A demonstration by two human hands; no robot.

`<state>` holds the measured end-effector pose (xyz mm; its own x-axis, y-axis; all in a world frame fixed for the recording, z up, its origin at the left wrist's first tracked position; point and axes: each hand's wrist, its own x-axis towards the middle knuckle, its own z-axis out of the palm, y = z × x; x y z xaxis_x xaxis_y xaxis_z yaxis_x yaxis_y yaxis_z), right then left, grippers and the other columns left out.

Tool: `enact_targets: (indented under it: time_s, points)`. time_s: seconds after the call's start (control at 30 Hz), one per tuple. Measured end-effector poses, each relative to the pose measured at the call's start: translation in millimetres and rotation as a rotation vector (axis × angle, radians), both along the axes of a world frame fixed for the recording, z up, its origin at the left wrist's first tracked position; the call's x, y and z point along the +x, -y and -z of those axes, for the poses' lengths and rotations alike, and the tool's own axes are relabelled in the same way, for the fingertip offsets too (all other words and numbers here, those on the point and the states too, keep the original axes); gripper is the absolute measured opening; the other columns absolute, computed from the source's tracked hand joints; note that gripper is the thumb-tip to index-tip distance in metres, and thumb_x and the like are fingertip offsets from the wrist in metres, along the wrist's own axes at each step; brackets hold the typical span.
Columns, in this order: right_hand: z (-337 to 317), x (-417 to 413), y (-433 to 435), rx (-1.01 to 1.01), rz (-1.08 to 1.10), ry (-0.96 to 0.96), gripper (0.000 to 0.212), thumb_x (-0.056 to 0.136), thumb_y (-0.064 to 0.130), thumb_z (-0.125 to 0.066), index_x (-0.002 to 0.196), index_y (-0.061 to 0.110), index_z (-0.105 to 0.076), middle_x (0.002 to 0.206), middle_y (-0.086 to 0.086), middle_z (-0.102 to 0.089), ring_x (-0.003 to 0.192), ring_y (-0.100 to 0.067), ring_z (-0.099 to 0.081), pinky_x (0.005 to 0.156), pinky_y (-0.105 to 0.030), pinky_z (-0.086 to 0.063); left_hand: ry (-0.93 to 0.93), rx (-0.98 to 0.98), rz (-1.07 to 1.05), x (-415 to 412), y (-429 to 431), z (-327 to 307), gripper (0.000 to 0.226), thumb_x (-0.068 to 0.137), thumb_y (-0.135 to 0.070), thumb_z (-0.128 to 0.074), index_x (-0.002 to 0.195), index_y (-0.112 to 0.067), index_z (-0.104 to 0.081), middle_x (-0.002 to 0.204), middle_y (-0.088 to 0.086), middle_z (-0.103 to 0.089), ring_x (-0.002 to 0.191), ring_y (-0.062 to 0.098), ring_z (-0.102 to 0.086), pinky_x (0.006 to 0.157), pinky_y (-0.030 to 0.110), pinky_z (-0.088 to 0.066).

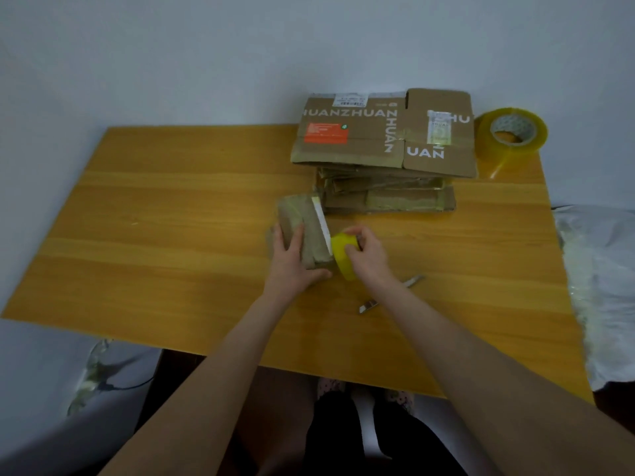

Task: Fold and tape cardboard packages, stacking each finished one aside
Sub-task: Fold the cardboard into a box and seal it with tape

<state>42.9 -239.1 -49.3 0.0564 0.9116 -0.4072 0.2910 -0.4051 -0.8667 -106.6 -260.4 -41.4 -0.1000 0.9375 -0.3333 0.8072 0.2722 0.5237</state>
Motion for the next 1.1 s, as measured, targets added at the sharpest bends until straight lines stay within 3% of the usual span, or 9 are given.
enact_targets:
  time_s: [0.2,0.37,0.47,0.7,0.83,0.93,1.1]
  points:
    - [0,-38,-3,0.002,0.044,-0.007,0.022,0.097,0.008,-0.051,0.116,0.019,-0.054,0.122,0.0,-0.057,0.112,-0.017,-0.053,0.093,-0.039,-0.048,-0.237,0.057,0.282,-50,-13,0,0.094,0.079,-0.039,-0.074,0.152,-0.029,-0.015,0.159,0.003,0.014,0.143,0.029,-0.023,0.101,0.043,-0.043]
    - [0,-61,-10,0.034,0.081,-0.045,0.021,0.097,0.004,-0.049,0.113,0.017,-0.053,0.111,0.002,-0.056,0.099,-0.013,-0.053,0.087,-0.033,-0.047,-0.103,0.078,0.417,-90,-12,13,0.087,0.083,-0.027,-0.071,0.151,-0.031,-0.017,0.16,0.001,0.011,0.146,0.028,-0.014,0.107,0.046,-0.038]
    - [0,-70,-15,0.043,0.065,-0.044,0.024,0.097,0.002,-0.047,0.119,0.011,-0.052,0.106,0.005,-0.051,0.097,-0.009,-0.048,0.083,-0.025,-0.042,-0.121,0.113,0.399,-100,-13,14,0.078,0.086,-0.026,-0.068,0.15,-0.031,-0.024,0.16,0.003,0.005,0.144,0.028,-0.02,0.108,0.045,-0.037]
    - [1,-82,-34,0.045,0.083,0.002,0.023,0.097,0.004,-0.048,0.116,0.017,-0.051,0.116,-0.002,-0.055,0.096,-0.016,-0.055,0.081,-0.035,-0.049,-0.163,0.222,0.344,-100,-30,16,0.059,0.087,-0.021,-0.066,0.142,-0.025,-0.044,0.158,0.009,-0.016,0.134,0.03,-0.041,0.102,0.042,-0.043]
    - [-1,-77,-34,0.037,0.056,0.054,0.026,0.097,0.004,-0.048,0.12,0.016,-0.052,0.116,0.0,-0.055,0.08,-0.005,-0.053,0.062,-0.021,-0.043,-0.142,0.212,0.382,-105,-33,15,0.056,0.09,-0.029,-0.063,0.142,-0.026,-0.044,0.159,0.005,-0.014,0.134,0.027,-0.042,0.104,0.039,-0.041]
    - [-4,-70,-29,0.055,-0.002,0.143,0.027,0.096,0.006,-0.048,0.12,0.018,-0.054,0.125,-0.004,-0.057,0.095,-0.015,-0.055,0.069,-0.027,-0.045,-0.14,0.218,0.39,-104,-36,13,0.051,0.091,-0.025,-0.061,0.14,-0.025,-0.046,0.158,0.005,-0.016,0.131,0.026,-0.046,0.105,0.041,-0.042]
    - [-16,-55,-13,0.159,-0.129,0.345,0.026,0.094,0.017,-0.05,0.116,0.027,-0.06,0.121,-0.002,-0.063,0.09,-0.024,-0.062,0.073,-0.043,-0.055,-0.106,0.196,0.34,-106,-37,7,0.055,0.085,-0.035,-0.067,0.137,-0.029,-0.049,0.157,-0.004,-0.024,0.135,0.02,-0.039,0.1,0.037,-0.043]
